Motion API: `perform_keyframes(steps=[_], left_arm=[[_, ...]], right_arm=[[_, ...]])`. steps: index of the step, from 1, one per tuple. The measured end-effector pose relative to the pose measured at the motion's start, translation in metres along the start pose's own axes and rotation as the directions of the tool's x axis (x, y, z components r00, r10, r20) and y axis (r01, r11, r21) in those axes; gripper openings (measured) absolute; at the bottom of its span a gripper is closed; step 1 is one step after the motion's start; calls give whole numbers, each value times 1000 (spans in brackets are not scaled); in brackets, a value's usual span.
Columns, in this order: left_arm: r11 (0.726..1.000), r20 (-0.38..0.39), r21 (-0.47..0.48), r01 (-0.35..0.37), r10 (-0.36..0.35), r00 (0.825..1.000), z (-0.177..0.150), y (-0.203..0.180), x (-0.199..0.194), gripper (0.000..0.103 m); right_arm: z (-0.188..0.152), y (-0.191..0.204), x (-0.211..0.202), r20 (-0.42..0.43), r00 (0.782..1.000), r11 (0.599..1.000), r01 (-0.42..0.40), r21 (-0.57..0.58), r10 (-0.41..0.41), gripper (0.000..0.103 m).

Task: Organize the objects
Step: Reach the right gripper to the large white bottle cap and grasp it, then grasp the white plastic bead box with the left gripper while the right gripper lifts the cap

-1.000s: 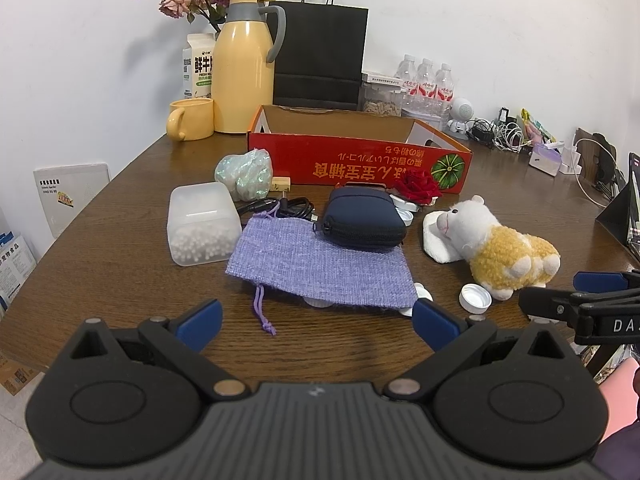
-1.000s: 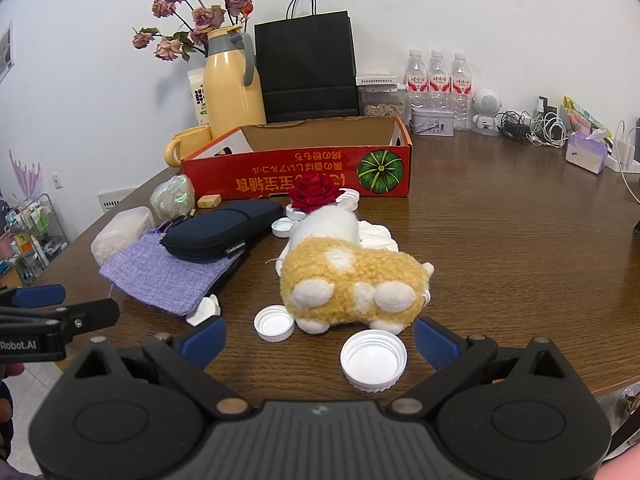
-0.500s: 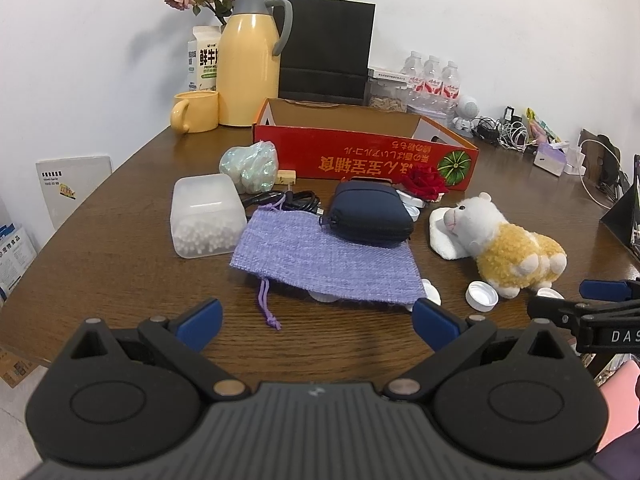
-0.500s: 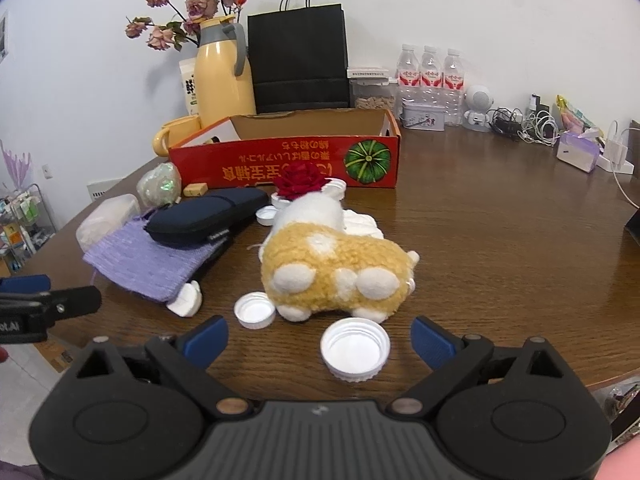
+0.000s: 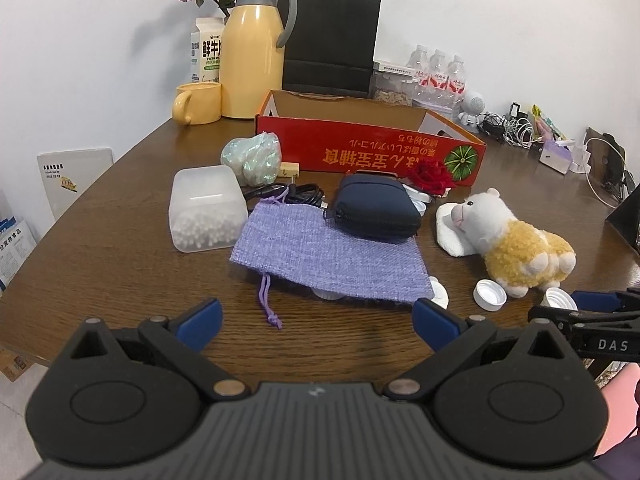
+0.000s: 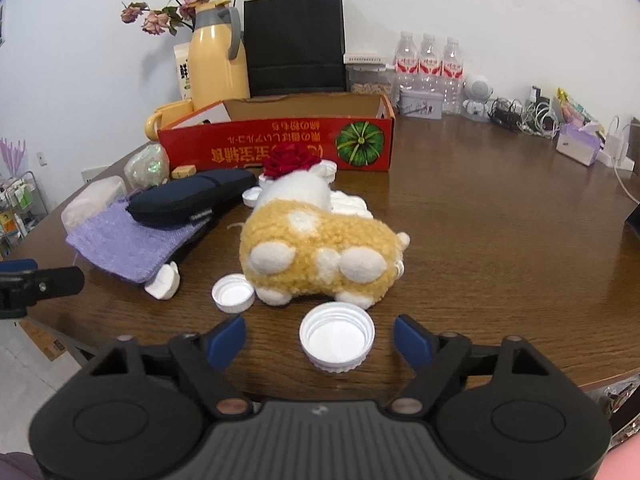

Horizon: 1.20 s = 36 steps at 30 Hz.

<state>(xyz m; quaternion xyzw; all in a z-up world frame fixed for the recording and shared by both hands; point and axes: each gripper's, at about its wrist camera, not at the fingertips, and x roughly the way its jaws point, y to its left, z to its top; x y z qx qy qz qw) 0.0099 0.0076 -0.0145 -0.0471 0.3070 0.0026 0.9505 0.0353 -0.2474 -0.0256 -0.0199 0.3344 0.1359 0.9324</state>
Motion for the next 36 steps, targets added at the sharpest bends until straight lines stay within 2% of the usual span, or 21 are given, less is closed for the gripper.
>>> perform_keyframes(steps=[2, 4, 7, 12, 19, 26, 29, 33, 36], left_arm=[[1000, -4, 0, -3, 3, 1000, 0, 0, 2, 103], [1000, -5, 0, -6, 6, 1000, 0, 0, 4, 103], [1000, -7, -1, -10, 10, 1000, 1, 0, 5, 103], [1000, 1, -10, -27, 27, 1000, 3, 3, 7, 103], [998, 52, -31, -58, 60, 997, 20, 12, 4, 103], [989, 116, -43, -144, 148, 982, 54, 20, 12, 103], [980, 102, -61, -191, 196, 975, 68, 28, 28, 103], [964, 47, -92, -249, 254, 966, 84, 42, 59, 103], [953, 9, -107, -285, 287, 958, 88, 53, 81, 97]], right_arm=[[0, 0, 4, -8, 1000, 1000, -1, 2, 1, 61], [-1, -1, 6, 0, 1000, 1000, 6, -5, -6, 55], [-2, -3, 7, 16, 1000, 1000, -4, -10, 5, 39], [-1, -9, 7, 29, 998, 998, -55, 2, 55, 39], [7, 1, -1, 39, 986, 985, -160, -60, 162, 39], [30, 22, -6, 79, 968, 966, -225, -128, 236, 39], [44, 28, -5, 107, 962, 960, -235, -152, 252, 39], [62, 34, 1, 139, 956, 957, -235, -171, 259, 39], [75, 36, 9, 154, 955, 958, -226, -177, 254, 39]])
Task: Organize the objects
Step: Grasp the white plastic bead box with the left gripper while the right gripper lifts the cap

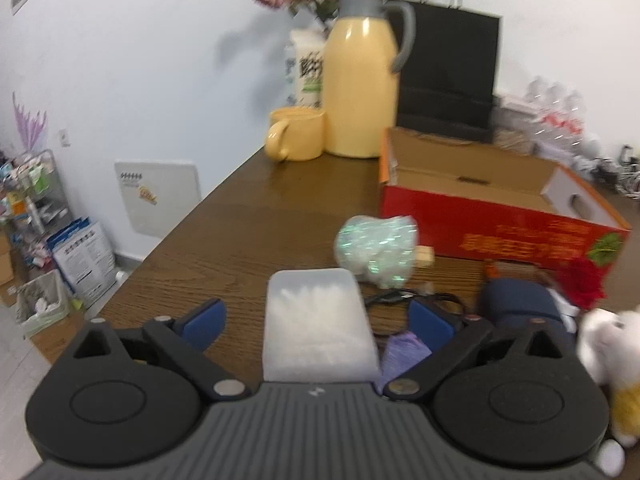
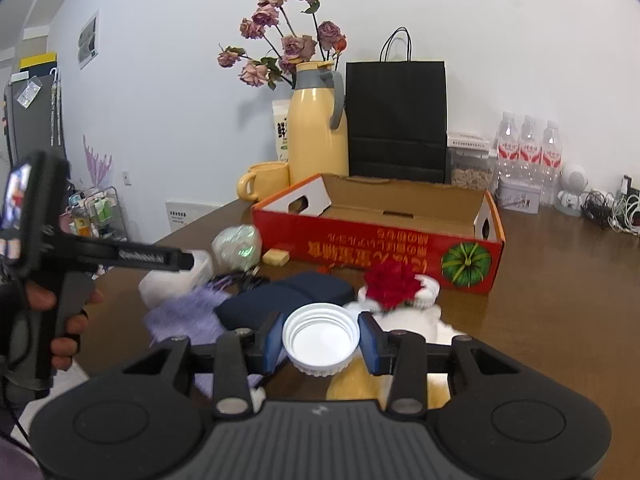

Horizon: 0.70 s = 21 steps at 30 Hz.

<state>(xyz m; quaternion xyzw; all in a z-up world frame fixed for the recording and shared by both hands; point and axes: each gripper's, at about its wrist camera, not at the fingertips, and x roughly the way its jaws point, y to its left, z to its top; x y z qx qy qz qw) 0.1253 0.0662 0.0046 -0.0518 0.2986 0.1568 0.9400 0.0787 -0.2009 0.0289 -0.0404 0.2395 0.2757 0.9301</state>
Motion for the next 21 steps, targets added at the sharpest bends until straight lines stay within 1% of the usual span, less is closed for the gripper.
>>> perform_keyframes(steps=[1, 3, 5, 6, 7, 8, 9, 10, 16, 19, 21], left_arm=[[1000, -13, -2, -3, 3, 1000, 0, 1, 6, 92], [1000, -52, -4, -2, 1, 999, 1, 2, 22, 87], [1000, -87, -12, -5, 4, 996, 0, 3, 32, 86], [1000, -102, -15, -8, 7, 995, -1, 3, 37, 83], [1000, -112, -21, -10, 8, 994, -1, 4, 41, 77], [1000, -125, -29, -2, -2, 992, -2, 6, 45, 73], [999, -130, -37, 13, -18, 991, -4, 7, 47, 66], [999, -119, -35, 11, -15, 993, -4, 7, 47, 66], [999, -108, -21, 34, -36, 994, -3, 7, 43, 66], [999, -75, -26, 41, -43, 996, 4, 8, 34, 66], [998, -43, -31, 60, -62, 997, 13, 8, 24, 66]], right_arm=[[3, -1, 4, 1, 1000, 1000, 3, 1, -3, 39], [9, -5, 12, -2, 1000, 1000, 8, 4, -8, 39], [14, -9, 20, -7, 1000, 1000, 11, 10, -11, 39], [16, -11, 23, -10, 1000, 1000, 12, 12, -11, 39], [16, -12, 26, -12, 1000, 1000, 14, 13, -13, 39], [17, -15, 31, -17, 1000, 1000, 16, 17, -16, 39], [19, -18, 34, -21, 1000, 1000, 18, 22, -17, 39], [19, -20, 38, -25, 1000, 999, 19, 26, -18, 39], [22, -33, 51, -31, 999, 999, 33, 34, -32, 39], [24, -38, 55, -28, 999, 999, 36, 41, -35, 39], [26, -42, 57, -24, 999, 998, 39, 42, -38, 39]])
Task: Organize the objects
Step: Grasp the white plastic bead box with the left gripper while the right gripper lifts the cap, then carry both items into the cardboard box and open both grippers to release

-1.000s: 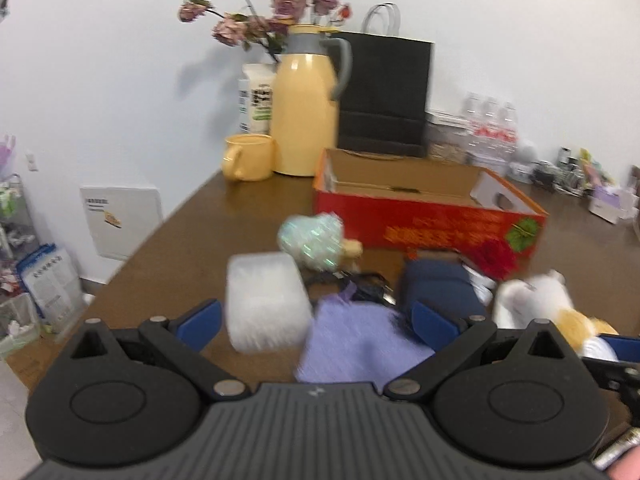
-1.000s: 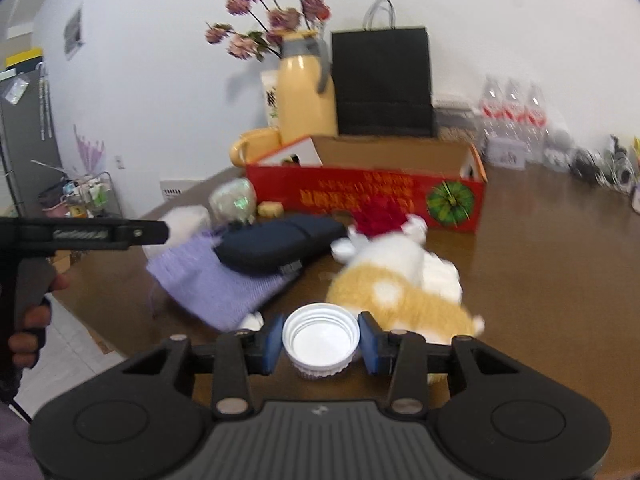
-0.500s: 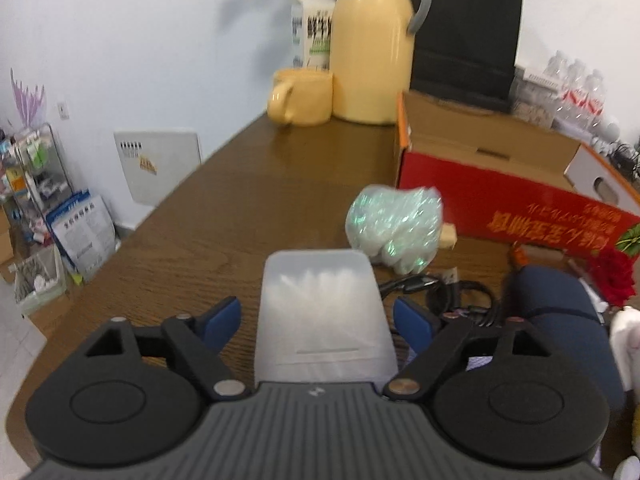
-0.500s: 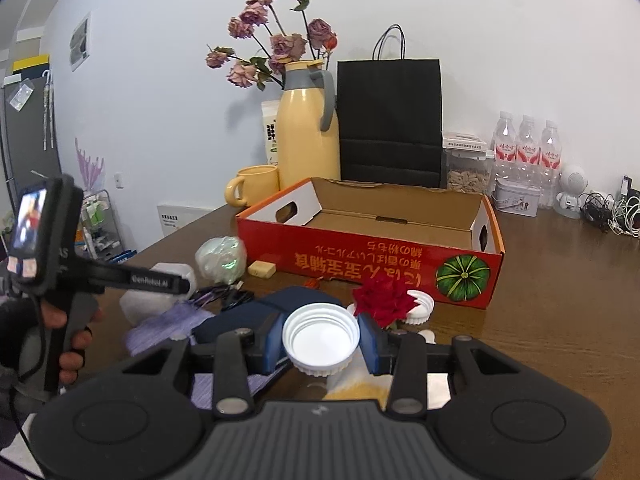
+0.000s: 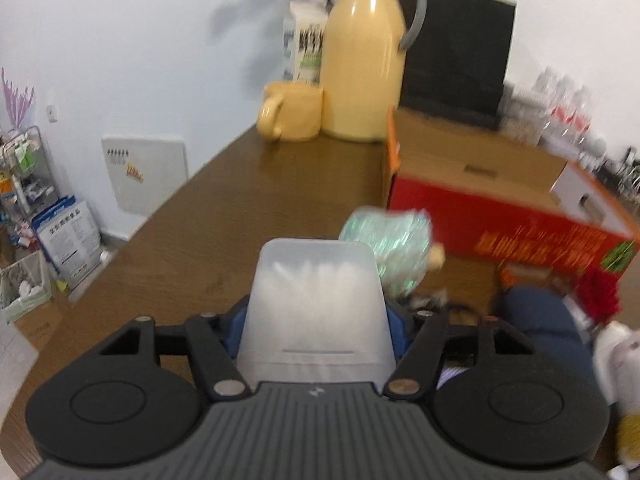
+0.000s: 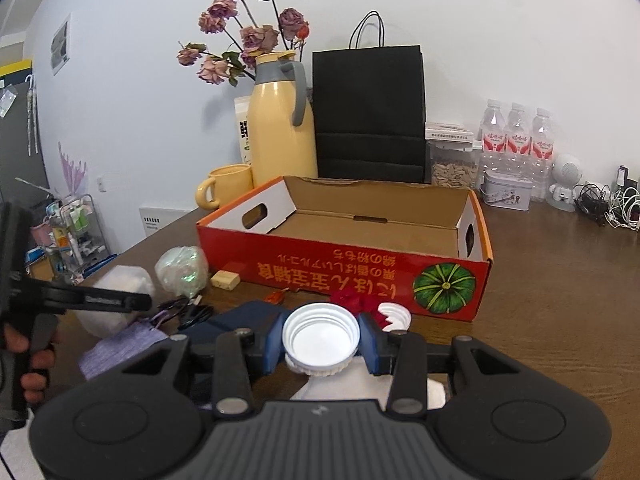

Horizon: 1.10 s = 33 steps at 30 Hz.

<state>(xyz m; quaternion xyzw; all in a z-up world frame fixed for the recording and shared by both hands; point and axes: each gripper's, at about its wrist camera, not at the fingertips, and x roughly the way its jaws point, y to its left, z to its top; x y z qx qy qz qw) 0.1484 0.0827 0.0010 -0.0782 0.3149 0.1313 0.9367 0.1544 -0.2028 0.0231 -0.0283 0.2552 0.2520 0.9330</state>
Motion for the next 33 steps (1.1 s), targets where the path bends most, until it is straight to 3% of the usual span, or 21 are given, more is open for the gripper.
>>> perform_keyframes(steps=[7, 14, 17, 22, 27, 33], left_arm=[[994, 156, 75, 79, -90, 984, 52, -33, -32, 66], [978, 187, 137, 159, -184, 965, 106, -94, -19, 66], [971, 145, 152, 183, -205, 968, 121, -120, 8, 66], [972, 39, 175, 159, -168, 985, 129, -151, 67, 66], [972, -60, 194, 134, -125, 990, 117, -163, 115, 66], [971, -97, 199, 132, -115, 989, 104, -166, 138, 67]], right_arm=[[23, -12, 7, 47, 999, 1000, 8, 4, -8, 39], [71, -31, 37, 68, 997, 1000, 31, 0, -31, 39], [88, -41, 66, 24, 998, 999, 51, 1, -51, 39], [103, -58, 120, -77, 994, 996, 85, 13, -83, 39], [103, -68, 166, -161, 979, 992, 129, 5, -126, 39], [92, -72, 191, -212, 968, 990, 140, -2, -137, 39]])
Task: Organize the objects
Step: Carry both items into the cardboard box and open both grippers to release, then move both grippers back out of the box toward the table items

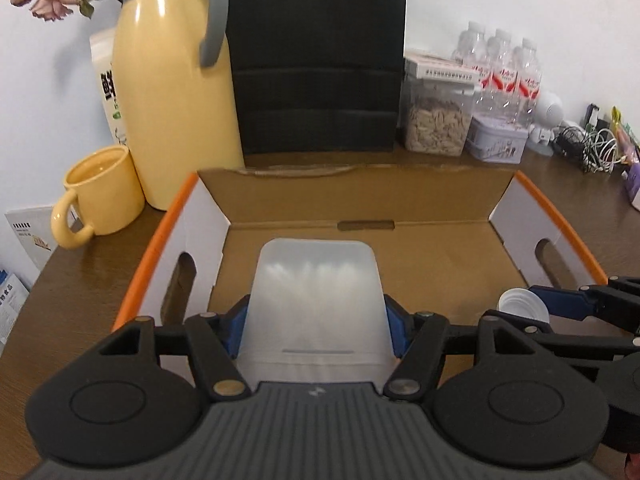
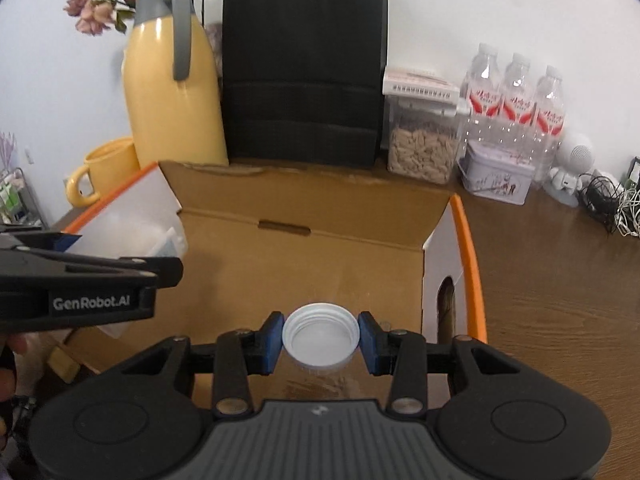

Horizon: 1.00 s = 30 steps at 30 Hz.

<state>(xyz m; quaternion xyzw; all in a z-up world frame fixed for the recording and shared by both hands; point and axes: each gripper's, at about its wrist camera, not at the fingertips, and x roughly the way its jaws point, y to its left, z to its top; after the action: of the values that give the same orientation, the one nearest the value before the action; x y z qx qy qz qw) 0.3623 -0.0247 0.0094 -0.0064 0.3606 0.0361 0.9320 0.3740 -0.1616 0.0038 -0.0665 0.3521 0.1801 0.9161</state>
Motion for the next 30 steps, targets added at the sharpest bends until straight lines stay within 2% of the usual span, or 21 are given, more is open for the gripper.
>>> perform_keyframes(steps=[2, 3, 4, 5, 6, 9, 10, 11, 15, 16, 24, 30], left_arm=[[1000, 0, 0, -3, 3, 1000, -2, 1, 2, 68], [1000, 7, -3, -8, 8, 1000, -2, 1, 2, 74], [1000, 18, -6, -18, 18, 1000, -3, 1, 1, 85], [1000, 36, -8, -25, 25, 999, -4, 2, -2, 91], [1000, 58, -7, -30, 30, 998, -3, 2, -5, 99], [999, 131, 5, -33, 32, 991, -5, 2, -18, 103], [999, 148, 8, -34, 33, 989, -5, 1, -23, 103], [999, 161, 8, -37, 35, 986, -6, 2, -27, 103], [999, 191, 5, -42, 41, 981, -7, 3, -42, 103], [999, 197, 2, -48, 47, 979, -8, 3, -45, 103], [997, 251, -3, -77, 75, 965, -17, 10, -84, 103], [998, 274, 11, -66, 60, 960, -35, 17, -124, 103]], right_arm=[[-2, 1, 5, -11, 1000, 1000, 9, -12, -10, 39], [-4, 1, 7, -15, 1000, 1000, 14, -16, -14, 41], [-5, 1, 9, -18, 1000, 1000, 14, -15, -14, 48], [-6, 0, 9, -17, 1000, 1000, 12, -12, -12, 56], [-6, 0, 9, -11, 1000, 1000, 5, -12, -5, 58], [-8, 2, 4, 11, 1000, 1000, -22, -14, 22, 74], [-8, 3, 2, 21, 999, 999, -26, -19, 26, 88], [-8, 5, -2, 32, 999, 999, -19, -25, 20, 97], [-9, 11, -15, 65, 998, 999, -11, -44, 14, 100], [-9, 12, -18, 71, 997, 999, -13, -44, 16, 103], [-14, 16, -56, 140, 990, 998, 17, -55, -9, 103], [-28, 17, -103, 205, 979, 999, 12, -49, -2, 103]])
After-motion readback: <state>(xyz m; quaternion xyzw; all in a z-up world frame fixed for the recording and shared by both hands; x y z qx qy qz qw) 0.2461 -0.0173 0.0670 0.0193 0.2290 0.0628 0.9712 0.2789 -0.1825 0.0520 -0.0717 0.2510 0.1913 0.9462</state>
